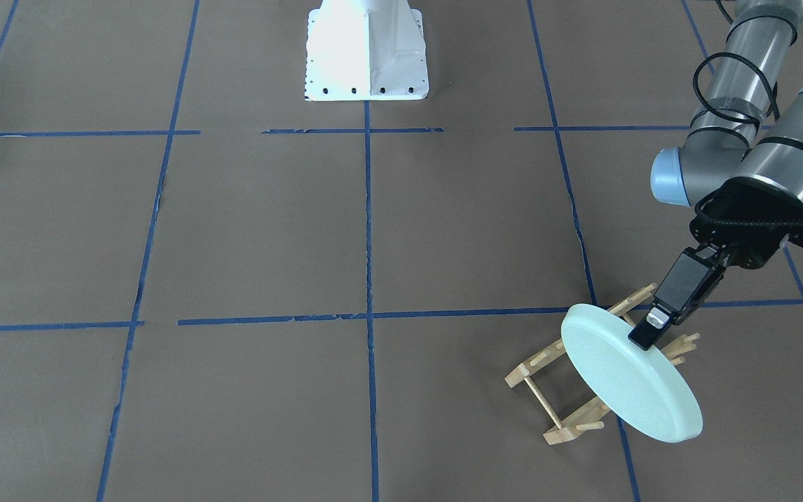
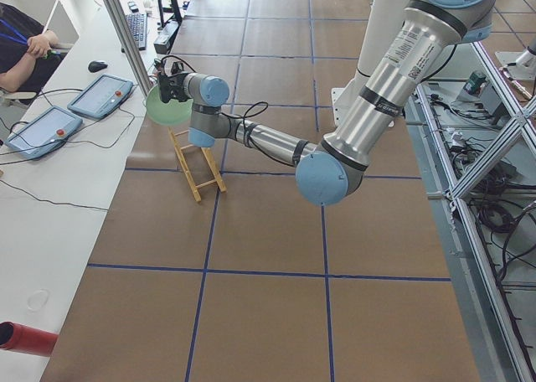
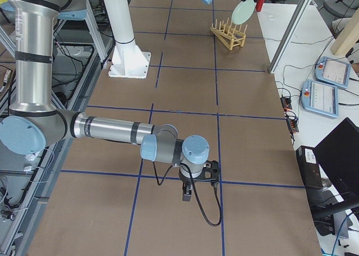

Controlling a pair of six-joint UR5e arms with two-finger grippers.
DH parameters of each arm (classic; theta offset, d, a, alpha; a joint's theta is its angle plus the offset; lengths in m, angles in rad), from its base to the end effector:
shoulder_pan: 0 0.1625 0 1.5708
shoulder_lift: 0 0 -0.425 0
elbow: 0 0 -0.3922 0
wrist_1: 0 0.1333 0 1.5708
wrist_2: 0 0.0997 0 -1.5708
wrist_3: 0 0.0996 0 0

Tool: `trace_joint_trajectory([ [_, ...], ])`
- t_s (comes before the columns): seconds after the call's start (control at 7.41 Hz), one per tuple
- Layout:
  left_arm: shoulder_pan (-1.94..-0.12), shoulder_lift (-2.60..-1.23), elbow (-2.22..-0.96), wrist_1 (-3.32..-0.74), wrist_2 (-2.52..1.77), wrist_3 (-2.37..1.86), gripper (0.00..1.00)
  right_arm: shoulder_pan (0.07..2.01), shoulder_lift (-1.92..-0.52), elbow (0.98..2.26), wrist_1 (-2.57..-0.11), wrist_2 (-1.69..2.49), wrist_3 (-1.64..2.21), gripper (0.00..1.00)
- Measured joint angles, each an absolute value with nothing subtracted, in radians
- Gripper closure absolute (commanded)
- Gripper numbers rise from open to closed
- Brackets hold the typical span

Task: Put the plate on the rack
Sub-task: 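Carry the upright plate with the left gripper over the wooden rack, then lower the plate into a rack slot and open the left gripper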

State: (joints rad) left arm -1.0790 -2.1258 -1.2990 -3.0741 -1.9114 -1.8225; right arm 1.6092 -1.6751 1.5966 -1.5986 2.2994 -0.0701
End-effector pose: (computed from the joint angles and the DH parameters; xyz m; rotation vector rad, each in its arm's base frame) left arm 0.2286 -0.6386 0.2966 0.4966 1.7523 -0.6521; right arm 0.0838 -0.4351 0.7004 -0.0619 -0.7323 0.0085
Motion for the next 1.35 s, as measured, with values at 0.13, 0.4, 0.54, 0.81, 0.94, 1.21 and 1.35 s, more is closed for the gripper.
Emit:
trace_joint_trajectory([
  [0.13, -1.071, -2.126, -1.293, -3.074, -1.911, -1.822, 1.0, 1.609, -1.675, 1.596, -1.599, 2.299, -0.07, 0.0],
  [0.4, -1.054, -2.126, -1.279, -3.074, -1.91, -1.822, 1.0, 1.609, -1.675, 1.596, -1.6, 2.299, -0.071, 0.0],
  [0.54, -1.047, -2.126, -1.267, -3.074, -1.908, -1.822, 1.0, 1.609, -1.675, 1.597, -1.6, 2.299, -0.071, 0.0],
  [0.81, -1.035, -2.129, -1.235, -3.074, -1.905, -1.823, 1.0, 1.609, -1.675, 1.597, -1.599, 2.299, -0.071, 0.0],
  [0.94, -1.03, -2.13, -1.22, -3.074, -1.904, -1.824, 0.49, 1.609, -1.675, 1.596, -1.599, 2.299, -0.071, 0.0],
  [1.21, -1.027, -2.131, -1.198, -3.071, -1.904, -1.831, 0.0, 1.609, -1.675, 1.596, -1.598, 2.299, -0.071, 0.0],
  [1.35, -1.027, -2.131, -1.192, -3.069, -1.904, -1.833, 0.0, 1.609, -1.675, 1.596, -1.598, 2.299, -0.071, 0.0],
])
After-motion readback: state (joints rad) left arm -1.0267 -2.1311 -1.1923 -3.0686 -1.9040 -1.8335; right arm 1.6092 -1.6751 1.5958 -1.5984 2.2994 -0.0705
